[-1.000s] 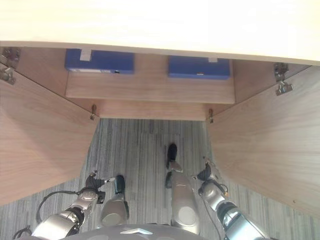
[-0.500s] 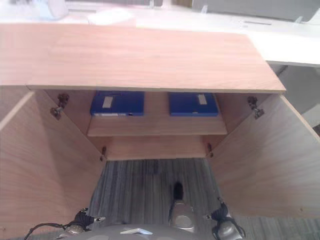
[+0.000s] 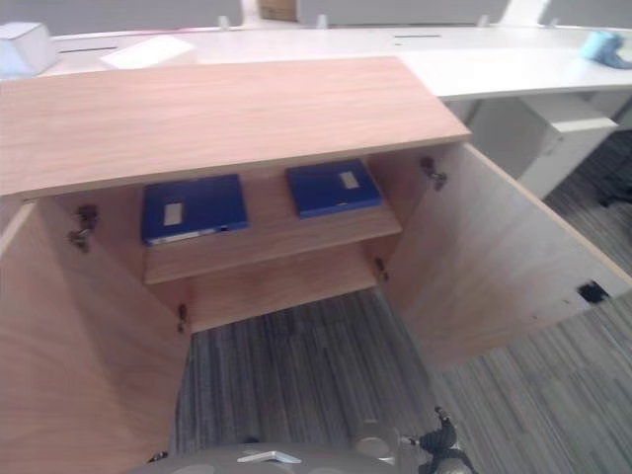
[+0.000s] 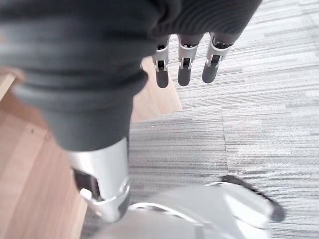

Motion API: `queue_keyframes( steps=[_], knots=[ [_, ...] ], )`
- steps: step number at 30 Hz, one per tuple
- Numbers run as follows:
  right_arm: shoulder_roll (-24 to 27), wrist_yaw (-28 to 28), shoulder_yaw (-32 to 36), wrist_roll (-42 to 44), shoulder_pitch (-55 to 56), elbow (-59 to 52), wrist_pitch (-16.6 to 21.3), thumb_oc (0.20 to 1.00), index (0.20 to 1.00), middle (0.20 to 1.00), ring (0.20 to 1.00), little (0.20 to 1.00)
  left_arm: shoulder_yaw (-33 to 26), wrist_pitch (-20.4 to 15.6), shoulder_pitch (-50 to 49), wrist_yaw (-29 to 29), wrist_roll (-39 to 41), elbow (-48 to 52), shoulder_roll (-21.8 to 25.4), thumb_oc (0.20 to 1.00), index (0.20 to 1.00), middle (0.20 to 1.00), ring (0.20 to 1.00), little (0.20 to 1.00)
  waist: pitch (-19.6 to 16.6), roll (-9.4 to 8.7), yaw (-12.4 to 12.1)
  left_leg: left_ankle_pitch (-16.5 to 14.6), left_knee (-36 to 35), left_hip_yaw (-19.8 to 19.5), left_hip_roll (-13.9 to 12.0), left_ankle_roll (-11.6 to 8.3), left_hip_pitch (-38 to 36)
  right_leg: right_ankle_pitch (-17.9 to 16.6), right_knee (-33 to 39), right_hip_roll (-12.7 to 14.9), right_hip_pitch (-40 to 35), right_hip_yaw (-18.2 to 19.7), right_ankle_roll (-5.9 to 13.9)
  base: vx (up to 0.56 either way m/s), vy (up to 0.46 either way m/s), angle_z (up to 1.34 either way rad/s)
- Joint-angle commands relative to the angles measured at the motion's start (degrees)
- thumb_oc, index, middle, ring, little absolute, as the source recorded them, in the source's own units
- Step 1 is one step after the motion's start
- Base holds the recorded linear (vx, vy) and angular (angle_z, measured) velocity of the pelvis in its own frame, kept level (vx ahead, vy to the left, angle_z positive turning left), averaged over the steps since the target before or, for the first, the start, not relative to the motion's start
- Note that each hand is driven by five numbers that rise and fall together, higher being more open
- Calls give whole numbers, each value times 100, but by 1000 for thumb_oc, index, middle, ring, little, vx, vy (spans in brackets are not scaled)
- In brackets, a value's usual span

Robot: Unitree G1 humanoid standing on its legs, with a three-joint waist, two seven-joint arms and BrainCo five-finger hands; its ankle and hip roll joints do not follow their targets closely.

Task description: Put the empty folder in the office cabinet

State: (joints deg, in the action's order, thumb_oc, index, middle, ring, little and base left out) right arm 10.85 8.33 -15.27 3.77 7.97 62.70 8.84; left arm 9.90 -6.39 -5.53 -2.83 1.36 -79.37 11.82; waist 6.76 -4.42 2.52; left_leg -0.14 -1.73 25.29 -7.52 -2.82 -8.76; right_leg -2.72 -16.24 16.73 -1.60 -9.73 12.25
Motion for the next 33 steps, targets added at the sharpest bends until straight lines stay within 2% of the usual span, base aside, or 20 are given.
queue_keyframes(
  steps=[1, 3, 5, 9, 13, 14, 15, 18, 19, 20, 21, 22, 24, 25, 26, 27, 28, 29, 31, 33],
  knots=[
    [119, 394, 219, 463, -73, -77, 94, 1000, 1000, 1000, 1000, 1000, -196, -34, 289, 2, 149, -8, 121, 1000, 1000, 1000, 1000, 1000, -146, -109, 155, -334, -215, -527, 395, 53, 396, -1486, 775, 313, 735, 310, 157, 43, -144, -83],
    [126, 695, 689, 745, -120, -46, 114, 1000, 1000, 1000, 1000, 1000, -217, 7, 288, 15, 184, -54, 89, 1000, 1000, 1000, 1000, 1000, -314, -134, 159, -294, -197, -406, 359, -20, 408, -1435, 1139, 348, 542, 276, 198, 48, -130, -58],
    [126, 697, 693, 744, -119, -47, 113, 1000, 1000, 1000, 1000, 1000, -213, 8, 290, 14, 185, -54, 88, 1000, 1000, 1000, 1000, 1000, -314, -131, 155, -293, -199, -405, 356, -23, 407, -1440, 1150, 344, 537, 274, 196, 28, -43, -32],
    [482, 1313, 1405, 1015, -590, 278, 161, 1000, 1000, 1000, 1000, 1000, -155, 4, 300, 50, 238, -20, 89, 1000, 1000, 1000, 1000, 1000, -516, -12, -8, -160, -259, -313, 136, -196, 351, -1065, 1730, 169, 338, 114, 167, 89, -176, -20],
    [949, 1307, 1529, 1119, -1064, 437, 162, 1000, 1000, 1000, 1000, 1000, 21, 16, 320, 119, 98, -17, 136, 1000, 1000, 1000, 1000, 1000, -583, 112, -171, -5, -277, -388, -81, -352, 377, -714, 2014, -12, 124, -125, 75, 49, -156, 2],
    [950, 1306, 1529, 1119, -1065, 438, 163, 1000, 1000, 1000, 1000, 1000, 20, 16, 321, 119, 98, -17, 135, 1000, 1000, 1000, 1000, 1000, -581, 115, -168, -5, -277, -391, -83, -353, 376, -713, 2015, -14, 121, -129, 74, 38, -243, 22],
    [1347, 1200, 1630, 1291, -1350, 541, 211, 1000, 1000, 1000, 1000, 1000, 169, 46, 310, 178, -90, -38, 186, 1000, 1000, 1000, 1000, 1000, -605, 226, -301, 138, -301, -483, -218, -445, 451, -517, 2090, -145, 42, -250, 3, 23, -219, 24],
    [1967, 1188, 1913, 1699, -1872, 795, 286, 1000, 1000, 1000, 1000, 1000, 366, 38, 314, 257, -115, -4, 208, 1000, 1000, 1000, 1000, 1000, -557, 466, -405, 327, -315, -598, -358, -552, 589, -347, 2124, -268, 6, -319, -54, -5, -180, 40],
    [1987, 1178, 1910, 1708, -1890, 813, 291, 1000, 1000, 1000, 1000, 1000, 369, 40, 324, 257, -113, -3, 194, 1000, 1000, 1000, 1000, 1000, -549, 487, -402, 330, -314, -606, -370, -558, 593, -346, 2124, -280, 5, -328, -60, -40, -89, 27],
    [2309, 1188, 1954, 1822, -2191, 857, 303, 1000, 1000, 1000, 1000, 1000, 520, 25, 315, 278, -101, 24, 163, 1000, 1000, 1000, 1000, 1000, -505, 663, -456, 432, -326, -653, -432, -615, 669, -232, 2124, -332, 21, -356, -91, -29, -48, 17],
    [2325, 1183, 1950, 1827, -2202, 868, 304, 1000, 1000, 1000, 1000, 1000, 522, 27, 321, 277, -100, 24, 150, 1000, 1000, 1000, 1000, 1000, -503, 681, -453, 434, -326, -660, -442, -620, 674, -231, 2124, -342, 22, -362, -96, -78, -81, 14],
    [2666, 1255, 1953, 1883, -2563, 820, 357, 1000, 1000, 1000, 1000, 1000, 661, 10, 322, 291, -55, 50, 131, 1000, 1000, 1000, 1000, 1000, -423, 875, -508, 541, -327, -713, -479, -671, 778, -157, 2124, -380, 44, -418, -119, -61, -48, 15],
    [2954, 1301, 1907, 1900, -2890, 877, 375, 1000, 1000, 1000, 1000, 1000, 784, -9, 268, 318, -70, 79, 97, 1000, 1000, 1000, 1000, 1000, -382, 1082, -565, 621, -327, -777, -500, -711, 881, -81, 2124, -418, 57, -466, -133, -39, -19, 4],
    [2954, 1301, 1907, 1900, -2890, 877, 375, 1000, 1000, 1000, 1000, 1000, 784, -9, 268, 318, -70, 79, 97, 1000, 1000, 1000, 1000, 1000, -382, 1082, -565, 621, -327, -777, -500, -711, 881, -81, 2124, -418, 57, -466, -133, -53, -5, 7],
    [3099, 1326, 1858, 1910, -3064, 875, 407, 1000, 1000, 1000, 1000, 1000, 840, -21, 244, 332, -45, 93, 100, 1000, 1000, 1000, 1000, 1000, -342, 1194, -604, 695, -327, -809, -517, -738, 945, -58, 2124, -427, 77, -499, -138, -36, -15, 16],
    [3115, 1323, 1843, 1914, -3087, 890, 409, 1000, 1000, 1000, 1000, 1000, 837, -18, 249, 333, -42, 96, 85, 1000, 1000, 1000, 1000, 1000, -341, 1214, -593, 701, -327, -820, -526, -743, 957, -59, 2124, -437, 82, -508, -143, -85, -35, 19],
    [3437, 1228, 1640, 1829, -3425, 945, 387, 1000, 1000, 1000, 1000, 1000, 958, -42, 191, 386, -48, 163, 70, 1000, 1000, 1000, 1000, 1000, -299, 1442, -683, 816, -327, -897, -544, -792, 1066, 19, 2124, -460, 91, -610, -166, -50, -23, 11],
    [3437, 1228, 1640, 1829, -3425, 945, 387, 1000, 1000, 1000, 1000, 1000, 958, -42, 191, 386, -48, 163, 70, 1000, 1000, 1000, 1000, 1000, -299, 1442, -683, 816, -327, -897, -544, -792, 1066, 19, 2124, -460, 91, -610, -166, -50, -20, 2],
    [3591, 1118, 1575, 1856, -3539, 880, 429, 1000, 1000, 1000, 1000, 1000, 998, -60, 114, 436, -58, 178, 68, 1000, 1000, 1000, 1000, 1000, -280, 1569, -716, 887, -327, -950, -553, -817, 1114, 50, 2124, -482, 67, -654, -179, -8, -7, 3],
    [3669, 871, 1279, 1757, -3574, 669, 455, 1000, 1000, 1000, 1000, 1000, 1015, -70, 81, 465, -104, 169, 77, 1000, 1000, 1000, 1000, 1000, -261, 1638, -743, 973, -327, -1000, -575, -856, 1159, 78, 2124, -502, 41, -714, -198, -30, -36, 18]
  ],
)
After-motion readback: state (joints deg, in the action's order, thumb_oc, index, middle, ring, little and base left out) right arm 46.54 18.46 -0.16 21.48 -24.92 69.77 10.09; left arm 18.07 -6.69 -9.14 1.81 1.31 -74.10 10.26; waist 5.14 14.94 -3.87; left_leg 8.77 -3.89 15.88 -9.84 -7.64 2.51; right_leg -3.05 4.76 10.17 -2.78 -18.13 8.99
